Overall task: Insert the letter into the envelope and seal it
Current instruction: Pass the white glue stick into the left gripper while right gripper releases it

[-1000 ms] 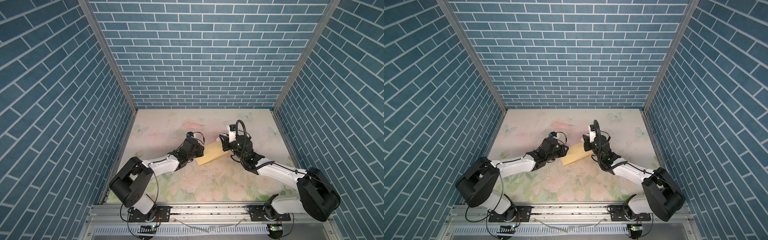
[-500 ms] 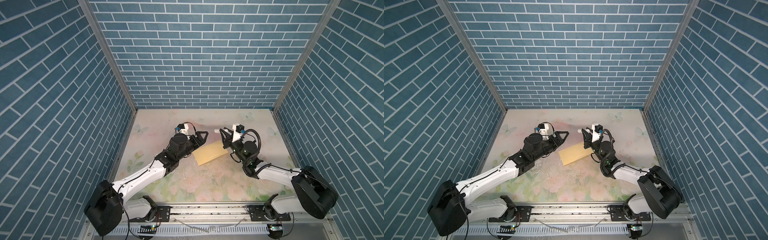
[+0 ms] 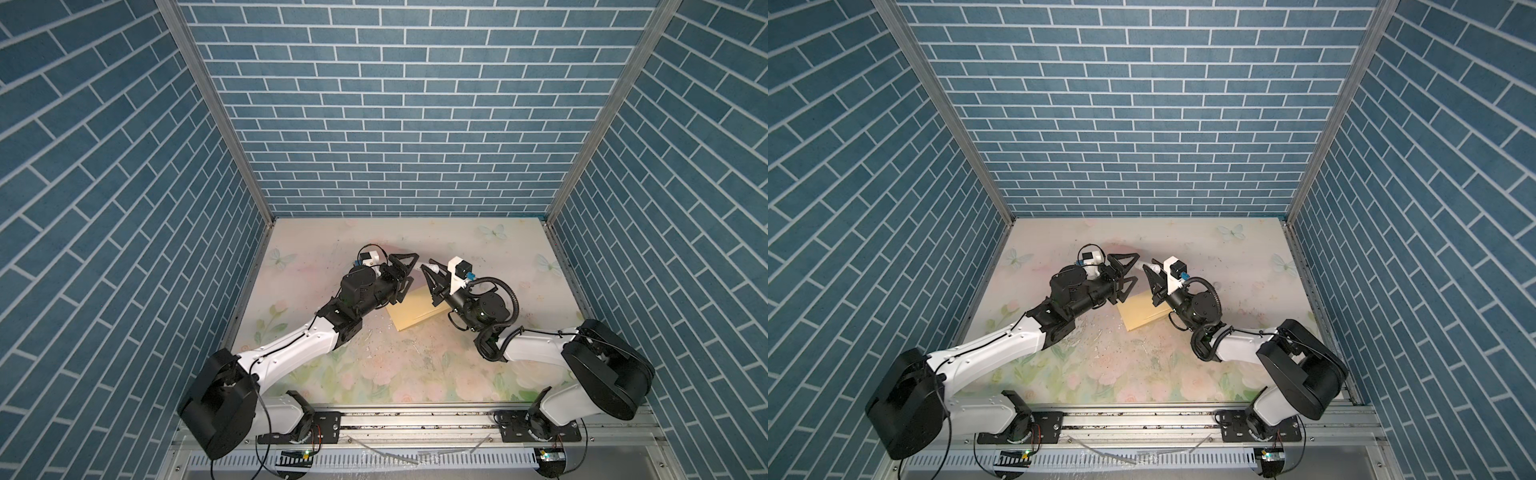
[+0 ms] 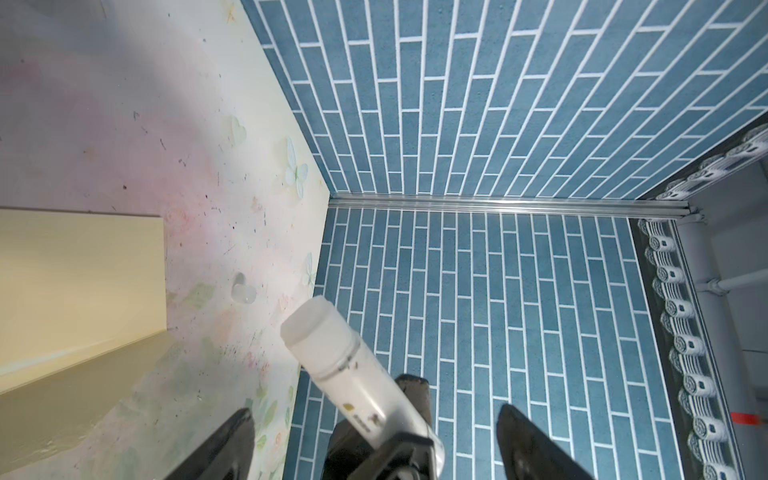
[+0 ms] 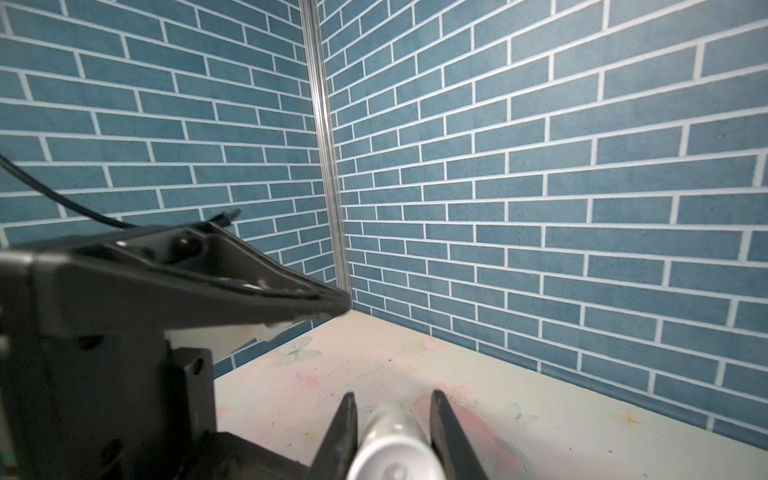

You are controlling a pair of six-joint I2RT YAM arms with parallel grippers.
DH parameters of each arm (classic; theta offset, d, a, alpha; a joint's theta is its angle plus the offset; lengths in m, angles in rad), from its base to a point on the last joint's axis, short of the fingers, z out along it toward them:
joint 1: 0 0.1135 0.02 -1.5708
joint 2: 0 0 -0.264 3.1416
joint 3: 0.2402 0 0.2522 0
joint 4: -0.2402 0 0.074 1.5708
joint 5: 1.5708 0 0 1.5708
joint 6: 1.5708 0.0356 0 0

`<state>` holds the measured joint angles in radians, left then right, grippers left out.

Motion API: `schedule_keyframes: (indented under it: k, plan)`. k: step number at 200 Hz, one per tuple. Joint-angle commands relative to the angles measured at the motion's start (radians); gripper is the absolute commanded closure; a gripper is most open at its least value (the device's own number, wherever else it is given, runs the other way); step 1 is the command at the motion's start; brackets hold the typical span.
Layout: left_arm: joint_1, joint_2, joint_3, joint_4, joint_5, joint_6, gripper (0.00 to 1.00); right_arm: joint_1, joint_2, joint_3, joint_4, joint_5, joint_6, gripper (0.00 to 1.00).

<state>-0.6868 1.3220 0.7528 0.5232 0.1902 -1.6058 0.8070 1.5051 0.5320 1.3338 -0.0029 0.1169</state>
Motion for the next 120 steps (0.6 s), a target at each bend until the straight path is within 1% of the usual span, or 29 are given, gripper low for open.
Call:
schedule_keyframes:
  k: [1,19,63,84,110,120]
  plan:
    - [0.001,0.027,0.003,0.107,0.035,-0.104,0.11,0.015,0.009,0.045,0.066,-0.018,-0.076,1.0]
    - [0.001,0.043,0.001,0.137,0.038,-0.137,0.16,0.022,0.009,0.046,0.065,-0.019,-0.089,1.0]
    - [-0.003,0.054,-0.01,0.181,0.034,-0.206,0.3,0.032,0.016,0.052,0.066,-0.032,-0.096,1.0]
    - [-0.005,0.053,-0.01,0.211,0.032,-0.222,0.36,0.035,0.02,0.052,0.065,-0.035,-0.098,1.0]
    - [-0.005,0.047,-0.006,0.204,0.031,-0.227,0.43,0.039,0.021,0.054,0.067,-0.037,-0.097,1.0]
    - [-0.005,0.048,-0.004,0.209,0.031,-0.227,0.48,0.04,0.023,0.053,0.065,-0.042,-0.098,1.0]
